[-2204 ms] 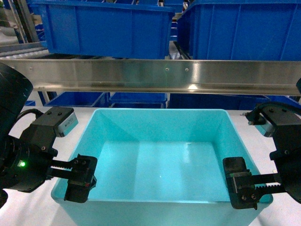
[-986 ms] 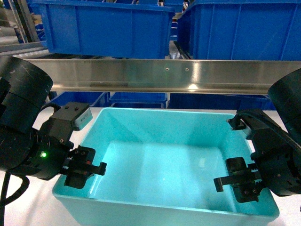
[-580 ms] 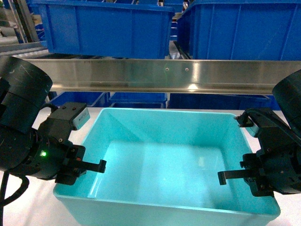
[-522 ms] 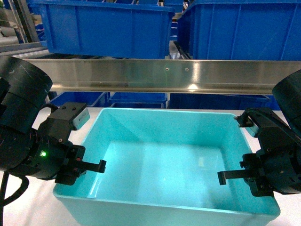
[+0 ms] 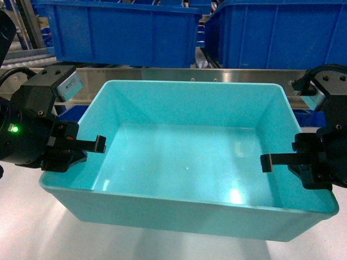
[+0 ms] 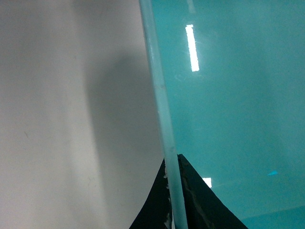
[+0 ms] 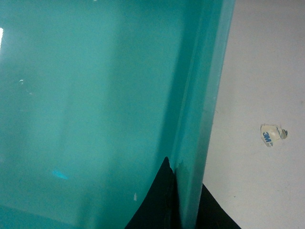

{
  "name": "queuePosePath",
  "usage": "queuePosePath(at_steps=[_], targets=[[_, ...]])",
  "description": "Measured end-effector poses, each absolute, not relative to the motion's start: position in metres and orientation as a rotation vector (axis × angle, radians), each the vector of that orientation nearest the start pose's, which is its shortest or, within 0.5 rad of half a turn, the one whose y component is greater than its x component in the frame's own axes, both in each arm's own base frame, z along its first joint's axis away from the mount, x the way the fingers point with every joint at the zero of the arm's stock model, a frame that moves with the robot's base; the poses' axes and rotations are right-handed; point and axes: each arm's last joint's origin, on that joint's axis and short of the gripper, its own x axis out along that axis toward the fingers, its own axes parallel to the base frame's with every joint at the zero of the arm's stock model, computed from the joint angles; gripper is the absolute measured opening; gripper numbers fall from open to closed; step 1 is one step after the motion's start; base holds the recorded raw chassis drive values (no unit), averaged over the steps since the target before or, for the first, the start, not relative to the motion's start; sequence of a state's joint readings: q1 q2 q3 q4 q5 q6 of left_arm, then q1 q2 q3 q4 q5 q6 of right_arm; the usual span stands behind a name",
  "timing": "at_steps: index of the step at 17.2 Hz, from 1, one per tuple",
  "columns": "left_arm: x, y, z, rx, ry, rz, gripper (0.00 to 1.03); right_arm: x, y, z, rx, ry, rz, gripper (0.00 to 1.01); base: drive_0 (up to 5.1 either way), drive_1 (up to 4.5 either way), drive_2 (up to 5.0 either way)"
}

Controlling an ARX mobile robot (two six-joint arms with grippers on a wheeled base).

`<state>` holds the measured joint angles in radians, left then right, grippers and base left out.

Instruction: Organize blue bins on left shelf correctly

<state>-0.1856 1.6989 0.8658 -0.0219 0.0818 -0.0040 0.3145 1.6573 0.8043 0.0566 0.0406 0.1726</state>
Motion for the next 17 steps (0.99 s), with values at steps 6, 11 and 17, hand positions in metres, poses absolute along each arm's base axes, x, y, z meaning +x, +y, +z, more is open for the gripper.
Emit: queuePosePath(at_steps=[6, 11, 17], targets=[[0.318, -0.0633, 0.1443, 0.04, 0.885, -0.25, 0.02, 0.2992, 0.0962, 0.148, 0.021, 0.823, 0.188, 0.02, 0.0, 0.0, 0.0], [0.318, -0.064, 0.1437, 0.037, 0.885, -0.25, 0.02, 0.2992, 0.096, 0.1477, 0.021, 0.824, 0.187, 0.02, -3.4, -0.99, 4.5], [0.3172, -0.064, 0.1431, 0.034, 0.894, -0.248, 0.02, 0.2988, 0.096, 0.1471, 0.021, 0.829, 0.187, 0.02, -4.9, 1.23, 3.2]])
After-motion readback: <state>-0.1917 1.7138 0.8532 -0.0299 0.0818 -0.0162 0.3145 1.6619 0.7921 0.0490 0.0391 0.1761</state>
